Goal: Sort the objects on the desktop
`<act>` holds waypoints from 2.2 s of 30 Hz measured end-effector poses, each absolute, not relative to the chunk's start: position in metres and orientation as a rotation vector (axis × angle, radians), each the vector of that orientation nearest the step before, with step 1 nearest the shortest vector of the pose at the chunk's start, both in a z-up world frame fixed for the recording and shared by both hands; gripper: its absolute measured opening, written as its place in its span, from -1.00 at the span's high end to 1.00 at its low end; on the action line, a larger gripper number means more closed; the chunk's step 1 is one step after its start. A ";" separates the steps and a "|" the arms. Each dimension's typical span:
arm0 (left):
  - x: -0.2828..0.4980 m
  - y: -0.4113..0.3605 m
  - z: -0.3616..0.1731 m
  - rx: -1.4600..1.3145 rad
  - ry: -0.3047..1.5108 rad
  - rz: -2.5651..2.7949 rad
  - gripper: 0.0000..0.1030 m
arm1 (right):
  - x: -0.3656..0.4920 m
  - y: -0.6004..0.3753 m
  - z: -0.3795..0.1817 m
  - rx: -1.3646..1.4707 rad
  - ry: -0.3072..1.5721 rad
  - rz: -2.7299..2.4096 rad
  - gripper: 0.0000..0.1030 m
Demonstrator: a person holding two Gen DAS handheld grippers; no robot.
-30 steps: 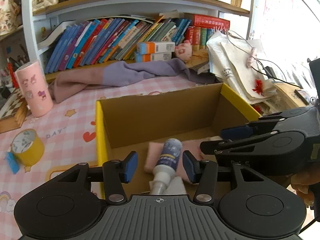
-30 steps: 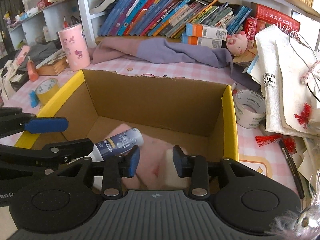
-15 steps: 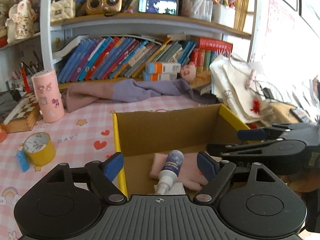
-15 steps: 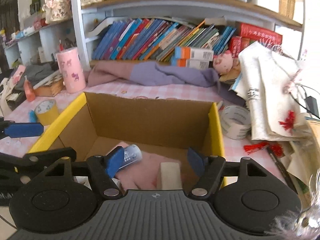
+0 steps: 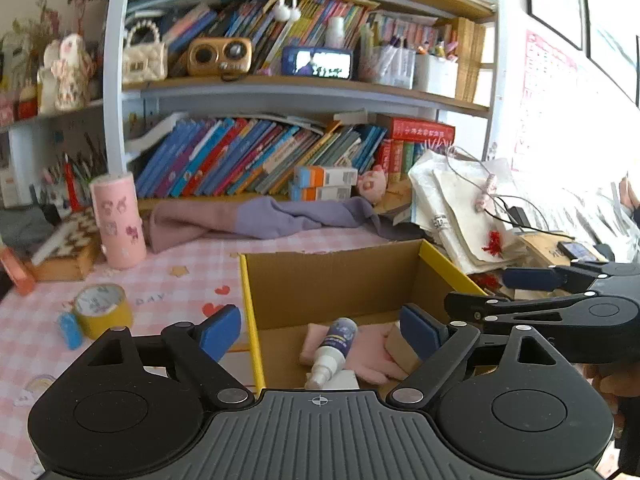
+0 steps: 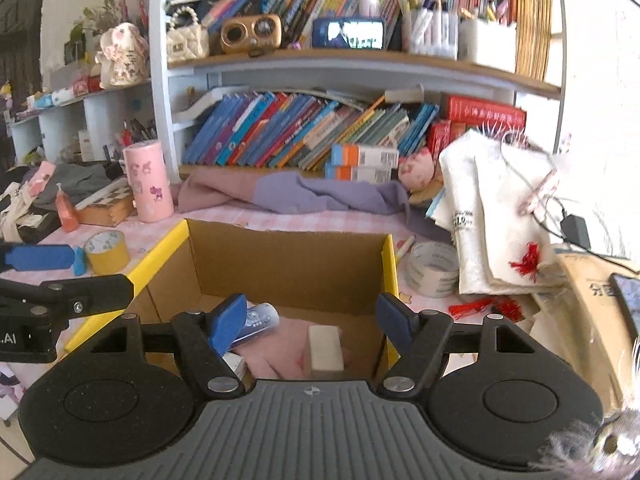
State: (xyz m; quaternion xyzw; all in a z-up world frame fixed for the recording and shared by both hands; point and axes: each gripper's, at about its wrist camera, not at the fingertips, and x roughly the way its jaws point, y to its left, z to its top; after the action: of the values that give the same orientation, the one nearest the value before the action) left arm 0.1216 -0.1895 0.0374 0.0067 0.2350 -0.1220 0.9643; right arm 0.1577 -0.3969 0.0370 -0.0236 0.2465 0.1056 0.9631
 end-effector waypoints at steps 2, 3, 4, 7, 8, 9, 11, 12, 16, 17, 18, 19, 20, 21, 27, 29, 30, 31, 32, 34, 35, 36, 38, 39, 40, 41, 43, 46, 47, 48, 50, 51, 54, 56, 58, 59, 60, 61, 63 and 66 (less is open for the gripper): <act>0.114 -0.189 0.038 0.034 0.464 -0.251 -0.75 | 0.148 -0.395 0.038 -0.055 0.485 0.205 -0.39; 0.110 -0.189 0.037 0.048 0.458 -0.254 -0.75 | 0.143 -0.395 0.039 -0.054 0.481 0.199 -0.40; 0.106 -0.188 0.036 0.060 0.455 -0.258 -0.76 | 0.139 -0.395 0.038 -0.050 0.479 0.193 -0.40; 0.098 -0.185 0.032 0.094 0.463 -0.272 -0.77 | 0.126 -0.394 0.036 -0.033 0.485 0.167 -0.41; 0.095 -0.183 0.031 0.099 0.467 -0.277 -0.77 | 0.121 -0.393 0.035 -0.028 0.491 0.156 -0.41; 0.093 -0.181 0.030 0.102 0.471 -0.282 -0.77 | 0.117 -0.392 0.033 -0.025 0.497 0.147 -0.41; 0.088 -0.177 0.028 0.100 0.478 -0.290 -0.77 | 0.109 -0.389 0.030 -0.022 0.512 0.129 -0.41; 0.086 -0.174 0.027 0.097 0.483 -0.296 -0.77 | 0.105 -0.388 0.027 -0.021 0.519 0.120 -0.41; 0.078 -0.162 0.023 0.093 0.501 -0.314 -0.77 | 0.090 -0.379 0.019 -0.016 0.550 0.093 -0.41; 0.076 -0.159 0.022 0.093 0.505 -0.317 -0.77 | 0.087 -0.376 0.018 -0.012 0.558 0.087 -0.41; 0.074 -0.155 0.021 0.093 0.510 -0.320 -0.77 | 0.084 -0.373 0.017 -0.008 0.565 0.084 -0.41; 0.072 -0.151 0.020 0.092 0.515 -0.323 -0.77 | 0.081 -0.369 0.016 -0.003 0.571 0.080 -0.41; 0.070 -0.148 0.019 0.091 0.521 -0.326 -0.77 | 0.078 -0.365 0.015 0.002 0.579 0.077 -0.41; 0.068 -0.144 0.019 0.089 0.525 -0.329 -0.77 | 0.075 -0.362 0.014 0.007 0.586 0.074 -0.41; 0.055 -0.121 0.012 0.079 0.558 -0.330 -0.77 | 0.059 -0.337 0.010 0.032 0.614 0.059 -0.45; 0.053 -0.115 0.009 0.068 0.582 -0.309 -0.77 | 0.053 -0.328 0.006 0.052 0.631 0.050 -0.45; 0.052 -0.112 0.007 0.069 0.596 -0.303 -0.77 | 0.051 -0.325 0.004 0.059 0.641 0.051 -0.45; 0.050 -0.110 0.006 0.075 0.603 -0.301 -0.77 | 0.049 -0.319 0.002 0.056 0.654 0.050 -0.45; 0.050 -0.107 0.005 0.084 0.608 -0.299 -0.77 | 0.047 -0.315 0.001 0.048 0.662 0.045 -0.45; 0.047 -0.102 0.005 0.096 0.617 -0.301 -0.77 | 0.044 -0.308 0.000 0.048 0.669 0.039 -0.45; 0.046 -0.100 0.004 0.099 0.624 -0.305 -0.77 | 0.042 -0.305 -0.001 0.052 0.671 0.037 -0.45; 0.044 -0.097 0.003 0.102 0.629 -0.308 -0.77 | 0.039 -0.301 -0.001 0.053 0.673 0.035 -0.45; 0.042 -0.093 0.001 0.116 0.636 -0.315 -0.77 | 0.035 -0.293 -0.002 0.048 0.678 0.034 -0.45; 0.040 -0.090 0.000 0.126 0.639 -0.319 -0.77 | 0.033 -0.290 -0.003 0.047 0.681 0.036 -0.45; 0.038 -0.089 0.000 0.135 0.640 -0.322 -0.77 | 0.031 -0.286 -0.003 0.044 0.684 0.039 -0.45; 0.036 -0.087 -0.001 0.142 0.640 -0.326 -0.77 | 0.030 -0.282 -0.004 0.042 0.686 0.041 -0.45; 0.032 -0.082 -0.001 0.153 0.640 -0.336 -0.77 | 0.026 -0.274 -0.005 0.037 0.691 0.050 -0.45; 0.028 -0.074 -0.002 0.162 0.646 -0.342 -0.77 | 0.021 -0.261 -0.006 0.032 0.696 0.063 -0.46; 0.026 -0.071 -0.003 0.164 0.649 -0.341 -0.77 | 0.020 -0.257 -0.007 0.032 0.698 0.067 -0.46; 0.024 -0.068 -0.003 0.165 0.652 -0.340 -0.77 | 0.019 -0.254 -0.008 0.032 0.701 0.070 -0.46; 0.021 -0.061 -0.004 0.166 0.659 -0.337 -0.77 | 0.017 -0.247 -0.009 0.035 0.707 0.074 -0.46; 0.019 -0.057 -0.005 0.167 0.662 -0.334 -0.77 | 0.015 -0.244 -0.010 0.039 0.710 0.077 -0.46; 0.014 -0.046 -0.007 0.170 0.669 -0.326 -0.77 | 0.012 -0.234 -0.012 0.045 0.719 0.085 -0.46; 0.011 -0.039 -0.009 0.172 0.673 -0.319 -0.77 | 0.010 -0.227 -0.014 0.047 0.726 0.093 -0.46; 0.008 -0.033 -0.010 0.172 0.676 -0.311 -0.77 | 0.009 -0.219 -0.015 0.047 0.731 0.101 -0.46; 0.006 -0.029 -0.010 0.172 0.678 -0.306 -0.77 | 0.008 -0.215 -0.015 0.048 0.732 0.107 -0.46; 0.005 -0.025 -0.011 0.171 0.679 -0.301 -0.77 | 0.007 -0.212 -0.016 0.048 0.734 0.111 -0.46; 0.004 -0.022 -0.011 0.169 0.679 -0.297 -0.77 | 0.007 -0.208 -0.016 0.047 0.735 0.116 -0.46; 0.002 -0.015 -0.012 0.165 0.679 -0.288 -0.77 | 0.006 -0.202 -0.017 0.043 0.736 0.125 -0.46; -0.001 -0.006 -0.013 0.160 0.678 -0.273 -0.78 | 0.005 -0.192 -0.017 0.037 0.736 0.141 -0.46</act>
State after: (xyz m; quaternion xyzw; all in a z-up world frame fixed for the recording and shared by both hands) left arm -0.0011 -0.0060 -0.0126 0.0784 0.3313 -0.1336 0.9307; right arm 0.0051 -0.1923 -0.0174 0.0181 0.3595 0.0689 0.9304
